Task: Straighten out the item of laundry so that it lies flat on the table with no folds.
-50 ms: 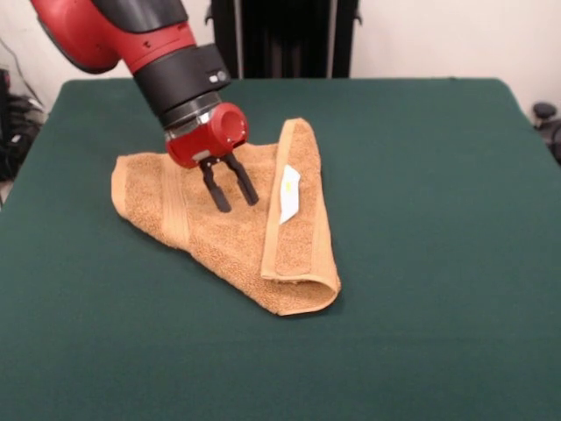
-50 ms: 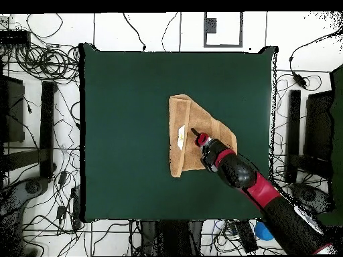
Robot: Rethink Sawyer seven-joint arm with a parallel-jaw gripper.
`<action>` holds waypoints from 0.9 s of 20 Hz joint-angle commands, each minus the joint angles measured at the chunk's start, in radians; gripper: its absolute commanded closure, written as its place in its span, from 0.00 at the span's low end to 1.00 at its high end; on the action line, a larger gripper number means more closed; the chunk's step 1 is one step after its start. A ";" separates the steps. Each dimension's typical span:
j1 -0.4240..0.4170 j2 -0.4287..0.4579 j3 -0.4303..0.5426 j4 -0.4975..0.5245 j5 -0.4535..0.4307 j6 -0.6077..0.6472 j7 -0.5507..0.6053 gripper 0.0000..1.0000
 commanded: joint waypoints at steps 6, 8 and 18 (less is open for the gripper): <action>0.113 0.007 -0.002 -0.031 -0.006 -0.096 0.153 0.00; 0.119 -0.004 -0.006 -0.021 0.001 -0.100 0.161 0.00; 0.138 -0.038 -0.014 0.003 0.026 -0.111 0.182 0.00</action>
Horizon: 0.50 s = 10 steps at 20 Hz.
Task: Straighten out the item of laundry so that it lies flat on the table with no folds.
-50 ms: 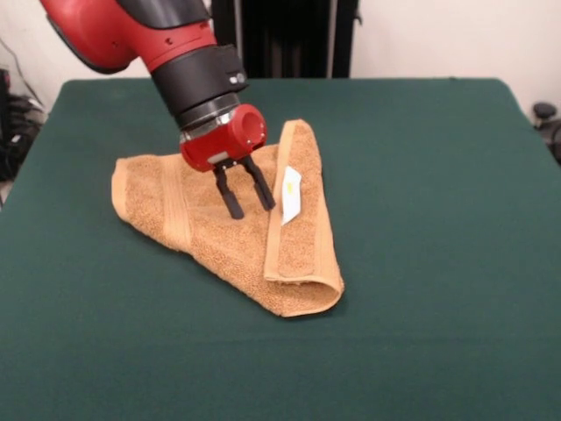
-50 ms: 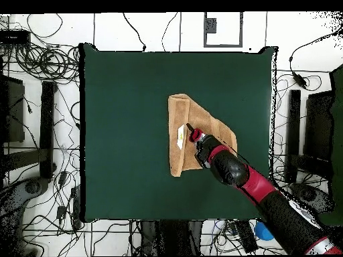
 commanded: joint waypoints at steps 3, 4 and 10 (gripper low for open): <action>0.072 -0.011 -0.014 0.000 0.028 -0.043 0.181 0.00; 0.071 -0.005 -0.014 -0.004 0.026 -0.044 0.178 0.00; 0.072 0.000 -0.012 -0.008 0.025 -0.045 0.177 0.00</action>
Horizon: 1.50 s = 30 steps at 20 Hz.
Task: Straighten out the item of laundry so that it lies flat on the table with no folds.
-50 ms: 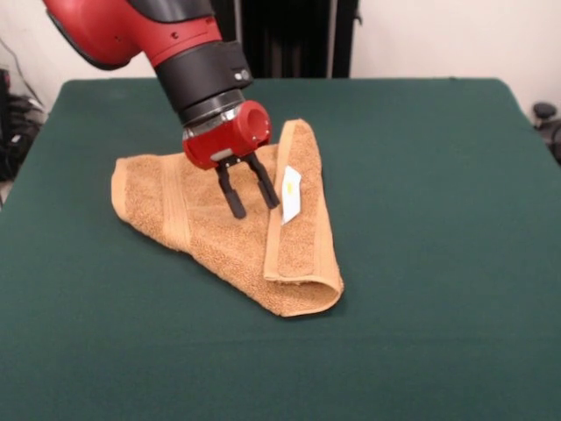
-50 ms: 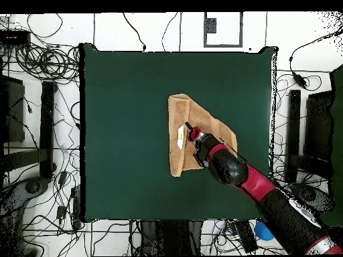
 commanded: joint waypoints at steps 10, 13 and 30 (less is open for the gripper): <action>0.047 0.044 0.006 -0.009 0.023 -0.038 0.176 0.00; 0.048 0.056 0.019 -0.003 0.027 -0.041 0.183 0.00; 0.064 0.019 0.067 0.077 0.087 -0.043 0.243 0.00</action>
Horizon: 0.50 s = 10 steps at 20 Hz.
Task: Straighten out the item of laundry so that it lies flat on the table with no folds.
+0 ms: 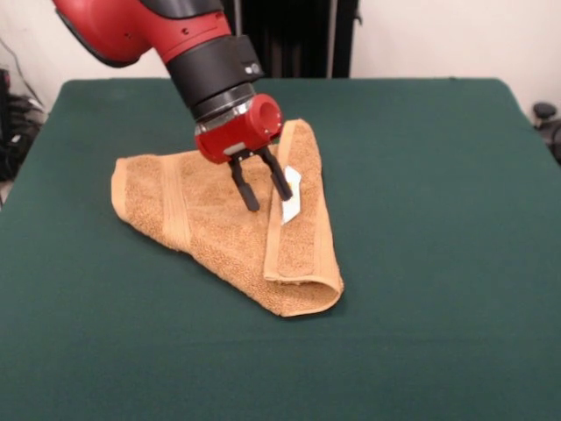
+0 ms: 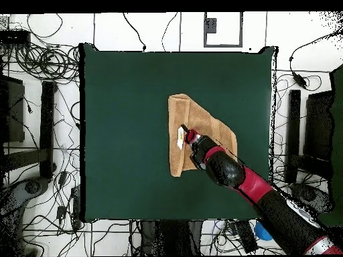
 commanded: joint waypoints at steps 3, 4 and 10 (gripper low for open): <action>0.057 0.017 0.071 0.051 0.082 -0.032 0.239 0.00; 0.055 0.014 0.077 0.058 0.087 -0.029 0.240 0.00; 0.051 0.015 0.086 0.068 0.094 -0.028 0.231 0.00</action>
